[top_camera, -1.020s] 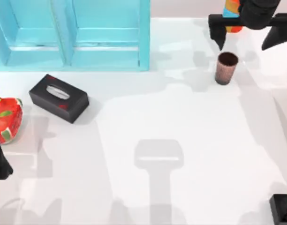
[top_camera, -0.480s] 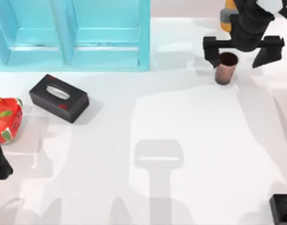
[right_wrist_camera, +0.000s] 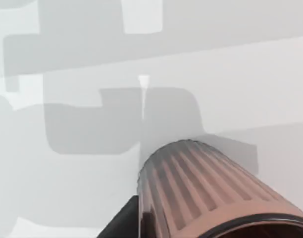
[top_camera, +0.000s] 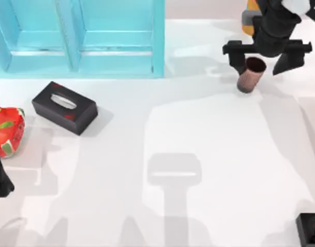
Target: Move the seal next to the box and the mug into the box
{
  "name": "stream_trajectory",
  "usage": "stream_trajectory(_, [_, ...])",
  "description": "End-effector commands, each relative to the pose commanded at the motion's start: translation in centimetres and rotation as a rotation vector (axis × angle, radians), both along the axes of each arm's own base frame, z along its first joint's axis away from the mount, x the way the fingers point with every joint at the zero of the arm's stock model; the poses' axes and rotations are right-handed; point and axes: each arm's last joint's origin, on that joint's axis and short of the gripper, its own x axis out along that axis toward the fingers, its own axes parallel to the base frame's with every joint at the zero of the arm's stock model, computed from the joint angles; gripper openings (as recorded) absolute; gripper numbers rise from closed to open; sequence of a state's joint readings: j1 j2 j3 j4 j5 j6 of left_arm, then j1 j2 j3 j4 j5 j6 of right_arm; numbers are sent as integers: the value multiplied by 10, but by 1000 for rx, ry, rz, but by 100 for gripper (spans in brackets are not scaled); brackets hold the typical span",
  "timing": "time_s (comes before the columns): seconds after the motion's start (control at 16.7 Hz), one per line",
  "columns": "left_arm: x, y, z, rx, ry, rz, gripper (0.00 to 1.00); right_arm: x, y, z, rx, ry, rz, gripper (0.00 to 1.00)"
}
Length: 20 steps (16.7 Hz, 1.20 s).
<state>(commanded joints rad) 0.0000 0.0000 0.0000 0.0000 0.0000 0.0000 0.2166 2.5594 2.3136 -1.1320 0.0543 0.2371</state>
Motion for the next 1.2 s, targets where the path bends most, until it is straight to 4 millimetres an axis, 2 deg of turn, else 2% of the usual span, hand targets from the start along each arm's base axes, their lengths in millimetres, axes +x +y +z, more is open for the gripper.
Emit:
stream_trajectory(0.48, [0,0,0,0,0,0,100,0,0,0,0,0,0,2])
stream_trajectory(1.02, [0,0,0,0,0,0,100,0,2,0,1,-1,2,0])
stream_trajectory(1.2, [0,0,0,0,0,0,100,3,-7,6,-1,0,-9,0])
